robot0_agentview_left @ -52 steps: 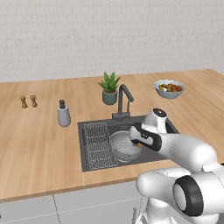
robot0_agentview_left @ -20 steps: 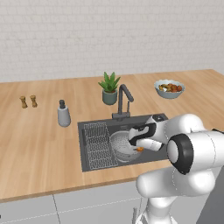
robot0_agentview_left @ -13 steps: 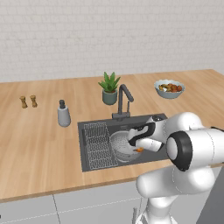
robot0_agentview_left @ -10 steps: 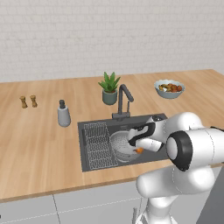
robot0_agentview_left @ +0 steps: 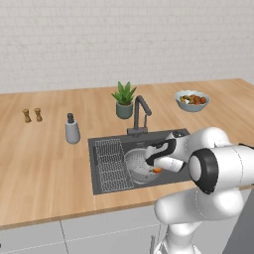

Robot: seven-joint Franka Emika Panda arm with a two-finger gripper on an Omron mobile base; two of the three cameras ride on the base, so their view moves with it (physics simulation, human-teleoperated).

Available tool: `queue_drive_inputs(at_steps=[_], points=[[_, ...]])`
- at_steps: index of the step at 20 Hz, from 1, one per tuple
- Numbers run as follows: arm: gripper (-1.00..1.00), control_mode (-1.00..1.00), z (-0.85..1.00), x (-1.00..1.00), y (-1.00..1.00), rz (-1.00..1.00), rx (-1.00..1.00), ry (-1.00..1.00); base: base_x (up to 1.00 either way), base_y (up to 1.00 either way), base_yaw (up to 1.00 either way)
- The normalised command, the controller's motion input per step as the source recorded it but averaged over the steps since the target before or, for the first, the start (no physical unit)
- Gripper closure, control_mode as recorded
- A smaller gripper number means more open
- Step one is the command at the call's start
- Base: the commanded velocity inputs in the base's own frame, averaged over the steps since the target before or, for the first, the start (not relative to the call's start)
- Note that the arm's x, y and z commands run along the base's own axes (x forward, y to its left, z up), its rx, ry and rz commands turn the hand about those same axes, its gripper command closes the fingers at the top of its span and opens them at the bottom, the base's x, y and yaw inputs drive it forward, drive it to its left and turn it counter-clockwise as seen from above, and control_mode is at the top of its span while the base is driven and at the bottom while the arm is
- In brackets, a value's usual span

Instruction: Put the colander in the sink, put the tangerine in the colander, and turn on the sink faucet and pour water over the colander.

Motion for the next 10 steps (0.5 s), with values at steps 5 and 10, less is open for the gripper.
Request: queue_drive_inputs(at_steps=[5, 10], points=[[-1.00, -1.00, 0.00, 0.00, 0.00, 0.00, 0.00, -0.03, 0.00, 0.00, 0.00], [-1.00, -1.00, 0.01, 0.00, 0.00, 0.00, 0.00, -0.10, 0.00, 0.00, 0.00]])
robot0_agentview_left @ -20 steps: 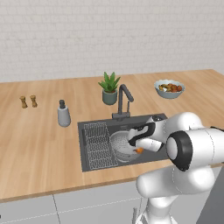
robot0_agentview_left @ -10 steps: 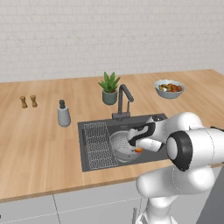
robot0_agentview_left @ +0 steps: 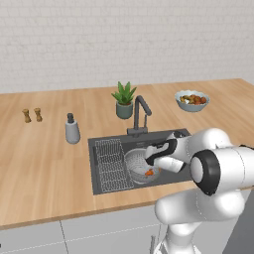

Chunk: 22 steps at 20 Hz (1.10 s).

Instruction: Put the colander in the sink, put the tangerine in the colander, and turn on the sink faucet and pour water over the colander.

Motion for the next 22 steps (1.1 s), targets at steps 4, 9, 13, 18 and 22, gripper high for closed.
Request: queue_drive_inputs(at_steps=[4, 9, 13, 18, 22], points=[[-1.00, -1.00, 0.23, 0.00, -0.09, 0.00, 0.03, -0.24, 0.00, 0.00, 0.00], [-1.00, -1.00, 0.53, 0.00, -0.10, 0.00, 0.08, -0.42, 0.00, 0.00, 0.00], [-1.00, -1.00, 0.63, 0.00, 0.00, 0.00, 0.10, -0.50, 0.00, 0.00, 0.00], [-1.00, -1.00, 0.43, 0.00, -0.02, 0.00, 0.07, -0.45, 0.00, 0.00, 0.00], [-1.00, -1.00, 0.34, 0.10, -0.01, -0.03, 0.08, -0.37, 0.00, 0.00, 0.00]])
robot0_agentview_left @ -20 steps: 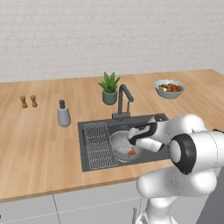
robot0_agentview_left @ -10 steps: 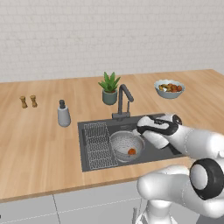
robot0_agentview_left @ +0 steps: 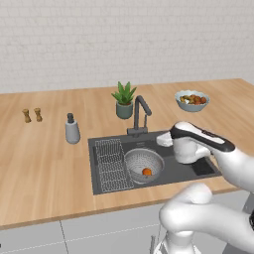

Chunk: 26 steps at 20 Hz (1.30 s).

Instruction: Put the colander in the sink, put the tangerine in the colander, and turn on the sink faucet and pour water over the colander.

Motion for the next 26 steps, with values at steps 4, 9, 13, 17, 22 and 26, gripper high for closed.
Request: queue_drive_inputs(at_steps=[4, 9, 13, 17, 22, 26], points=[[-1.00, -1.00, 0.16, 0.22, 0.00, -0.04, 0.09, -0.25, 0.00, 0.00, 0.00], [-1.00, -1.00, 0.03, 0.27, 0.00, -0.10, 0.05, -0.03, 0.00, 0.00, 0.00], [-1.00, -1.00, 0.00, 0.35, 0.00, -0.17, 0.04, -0.01, 0.00, 0.00, 0.00], [-1.00, -1.00, -0.01, 0.33, 0.00, -0.14, 0.00, 0.00, 0.00, 0.00, 0.00], [-1.00, -1.00, 0.00, 0.25, 0.00, -0.09, 0.00, -0.01, 0.00, 0.00, 0.00], [-1.00, -1.00, 0.00, 0.05, 0.00, -0.02, 0.00, 0.00, 0.00, 0.00, 0.00]])
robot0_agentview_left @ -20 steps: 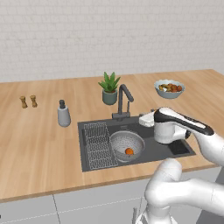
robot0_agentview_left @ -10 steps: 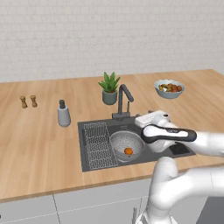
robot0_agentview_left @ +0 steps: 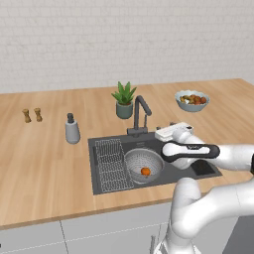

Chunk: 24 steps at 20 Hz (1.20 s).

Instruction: Put the colander in the sink, put the tangerine in the colander, and turn on the sink faucet and pour water over the colander.

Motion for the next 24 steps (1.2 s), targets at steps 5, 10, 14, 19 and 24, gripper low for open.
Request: queue_drive_inputs(at_steps=[5, 10, 14, 19, 24], points=[[-1.00, -1.00, 0.00, 0.00, 0.00, 0.00, 0.00, 0.00, 0.00, 0.00, 0.00], [-1.00, -1.00, -0.04, 0.00, 0.02, -0.02, 0.00, 0.00, 0.00, 0.00, 0.00], [-1.00, -1.00, -0.15, 0.04, 0.01, -0.03, 0.00, 0.00, 0.00, 0.00, 0.00], [-1.00, -1.00, -0.35, 0.17, 0.20, -0.04, 0.00, -0.01, 0.00, 0.00, 0.00], [-1.00, -1.00, -0.30, 0.35, 0.38, -0.06, 0.00, -0.02, 0.00, 0.00, 0.00]])
